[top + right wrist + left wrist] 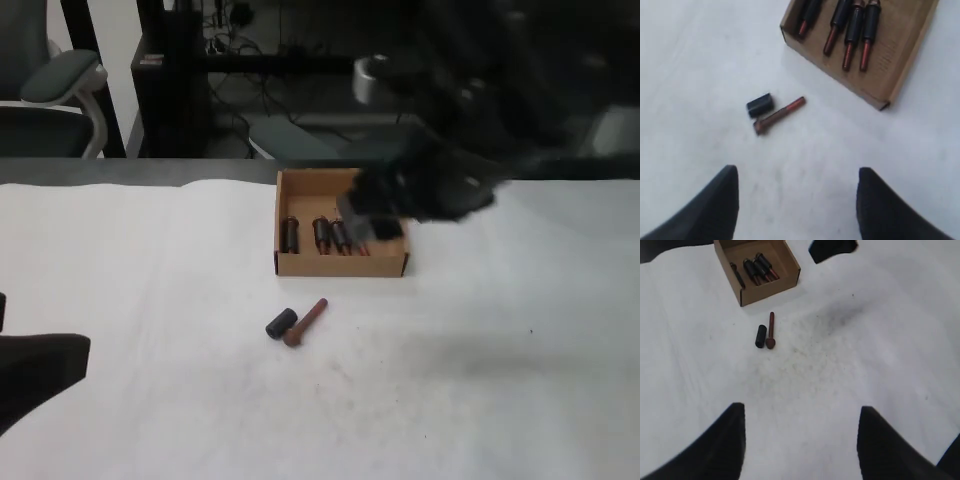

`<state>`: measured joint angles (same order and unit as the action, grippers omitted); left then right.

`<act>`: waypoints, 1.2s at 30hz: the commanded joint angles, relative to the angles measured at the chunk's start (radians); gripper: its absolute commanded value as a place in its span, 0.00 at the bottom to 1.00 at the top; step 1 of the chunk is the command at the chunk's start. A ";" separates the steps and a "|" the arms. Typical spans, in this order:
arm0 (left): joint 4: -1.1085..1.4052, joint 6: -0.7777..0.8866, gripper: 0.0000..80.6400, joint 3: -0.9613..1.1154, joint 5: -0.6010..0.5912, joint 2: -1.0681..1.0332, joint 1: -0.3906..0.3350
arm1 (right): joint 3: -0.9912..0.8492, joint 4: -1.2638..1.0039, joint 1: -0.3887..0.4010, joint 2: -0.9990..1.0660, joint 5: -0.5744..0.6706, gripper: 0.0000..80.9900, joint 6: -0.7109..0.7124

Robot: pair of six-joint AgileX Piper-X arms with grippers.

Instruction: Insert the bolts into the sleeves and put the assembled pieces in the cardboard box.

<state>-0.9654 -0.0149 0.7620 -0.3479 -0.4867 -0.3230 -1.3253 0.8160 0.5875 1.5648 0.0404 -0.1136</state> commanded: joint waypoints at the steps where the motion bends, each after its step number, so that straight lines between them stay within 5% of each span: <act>1: 0.014 -0.015 0.79 0.005 -0.036 0.006 0.000 | 0.159 -0.072 0.048 -0.186 -0.040 0.82 -0.058; 8: 0.014 -0.010 0.79 0.002 -0.088 0.006 0.000 | 0.509 -0.186 0.160 -0.579 -0.148 0.82 -0.230; 16: 0.038 -0.008 0.79 0.002 -0.088 0.006 0.000 | 0.708 -0.304 0.239 -0.861 -0.194 0.82 -0.247; 27: 0.167 0.091 0.79 0.002 -0.088 0.006 0.000 | 0.711 -0.343 0.239 -0.853 -0.167 0.82 -0.189; 36: 0.154 0.091 0.79 0.002 -0.088 0.006 0.000 | 0.698 -0.355 0.181 -0.656 0.119 0.69 0.173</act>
<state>-0.8145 0.0699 0.7620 -0.4281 -0.4867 -0.3230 -0.6158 0.4776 0.7887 0.8536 0.0908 -0.0316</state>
